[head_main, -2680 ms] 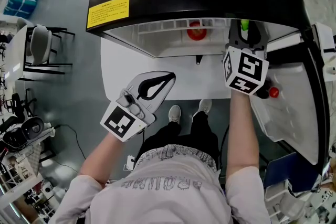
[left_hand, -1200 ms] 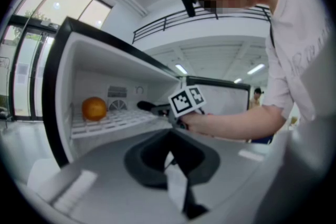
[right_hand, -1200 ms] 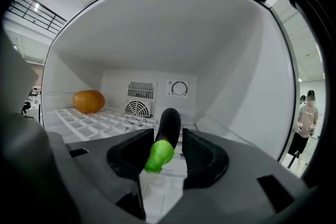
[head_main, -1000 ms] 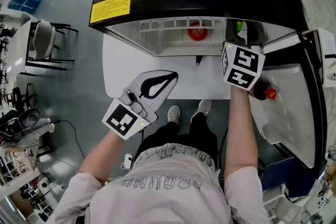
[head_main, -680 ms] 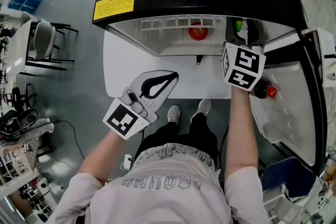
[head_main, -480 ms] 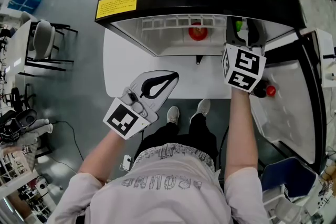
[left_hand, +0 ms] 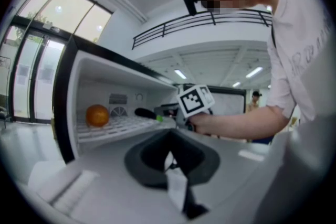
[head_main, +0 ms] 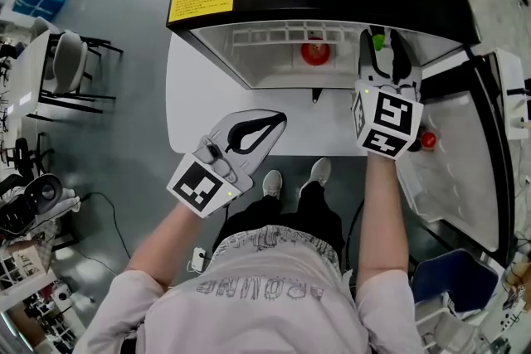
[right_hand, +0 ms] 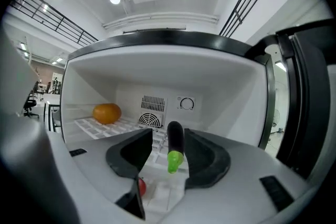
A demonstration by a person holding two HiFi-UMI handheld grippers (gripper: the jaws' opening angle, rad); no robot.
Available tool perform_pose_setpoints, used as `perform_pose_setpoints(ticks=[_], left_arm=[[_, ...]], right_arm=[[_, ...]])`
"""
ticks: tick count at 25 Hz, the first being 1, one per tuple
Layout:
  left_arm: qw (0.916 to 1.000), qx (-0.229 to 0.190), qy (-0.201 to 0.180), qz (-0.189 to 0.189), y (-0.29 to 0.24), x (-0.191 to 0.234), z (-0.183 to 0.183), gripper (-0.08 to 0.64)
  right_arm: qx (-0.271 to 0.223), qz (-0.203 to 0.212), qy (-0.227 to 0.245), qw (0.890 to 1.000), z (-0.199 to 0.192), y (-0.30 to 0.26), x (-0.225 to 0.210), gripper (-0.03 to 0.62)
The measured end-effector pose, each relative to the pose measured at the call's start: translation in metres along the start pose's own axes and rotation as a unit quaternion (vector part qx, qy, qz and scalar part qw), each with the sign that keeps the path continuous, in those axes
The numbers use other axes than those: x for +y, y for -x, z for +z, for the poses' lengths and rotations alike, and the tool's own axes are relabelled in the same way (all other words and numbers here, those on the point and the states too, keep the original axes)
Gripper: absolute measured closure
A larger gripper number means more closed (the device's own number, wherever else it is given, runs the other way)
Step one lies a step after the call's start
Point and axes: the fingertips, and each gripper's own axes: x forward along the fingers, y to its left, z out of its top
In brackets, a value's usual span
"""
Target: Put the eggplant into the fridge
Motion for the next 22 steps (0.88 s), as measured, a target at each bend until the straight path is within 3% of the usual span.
perform_pose_setpoints(ticks=[22], left_arm=[[0.9989,-0.042,-0.015,-0.018,0.01,-0.004,0.031,0.554]], right_arm=[[-0.033,0.037,0.002,0.999,0.034,0.08,0.029,0.528]])
